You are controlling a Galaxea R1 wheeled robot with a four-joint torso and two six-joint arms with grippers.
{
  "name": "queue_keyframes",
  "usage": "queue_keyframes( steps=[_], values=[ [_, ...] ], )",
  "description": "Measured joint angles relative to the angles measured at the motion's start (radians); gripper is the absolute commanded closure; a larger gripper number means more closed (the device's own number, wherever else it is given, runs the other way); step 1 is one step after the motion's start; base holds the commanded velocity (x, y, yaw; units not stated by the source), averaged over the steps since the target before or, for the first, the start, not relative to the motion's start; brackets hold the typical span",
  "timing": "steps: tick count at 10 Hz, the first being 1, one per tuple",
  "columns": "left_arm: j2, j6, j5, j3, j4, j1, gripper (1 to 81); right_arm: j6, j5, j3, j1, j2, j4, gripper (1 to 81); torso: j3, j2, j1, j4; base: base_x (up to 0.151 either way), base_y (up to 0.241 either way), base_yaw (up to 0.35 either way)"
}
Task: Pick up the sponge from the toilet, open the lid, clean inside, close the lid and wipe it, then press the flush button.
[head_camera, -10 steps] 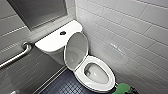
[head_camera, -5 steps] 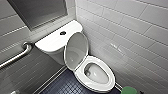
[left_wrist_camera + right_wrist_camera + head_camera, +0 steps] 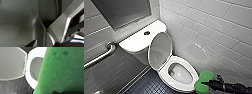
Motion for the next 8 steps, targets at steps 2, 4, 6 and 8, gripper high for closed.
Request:
queue_keyframes(
  steps=[2, 4, 6, 8],
  values=[
    [0.000, -0.001, 0.000, 0.000, 0.000, 0.000, 1.0, 0.000, -0.067, -0.061, 0.064, 0.123, -0.010, 81.1, 0.000, 0.000, 0.000, 0.000, 0.000, 0.000, 0.000],
    [-0.001, -0.001, 0.000, 0.000, 0.000, 0.000, 1.0, 0.000, -0.117, -0.158, 0.100, 0.222, -0.012, 81.1, 0.000, 0.000, 0.000, 0.000, 0.000, 0.000, 0.000],
    [-0.005, -0.001, 0.000, -0.003, 0.000, 0.000, 1.0, 0.000, -0.179, -0.321, 0.151, 0.337, -0.018, 81.1, 0.000, 0.000, 0.000, 0.000, 0.000, 0.000, 0.000],
    [-0.006, -0.001, 0.001, -0.019, -0.001, 0.000, 1.0, 0.000, -0.202, -0.410, 0.187, 0.443, -0.022, 81.1, -0.003, 0.000, 0.000, 0.000, 0.000, 0.000, 0.000]
  ],
)
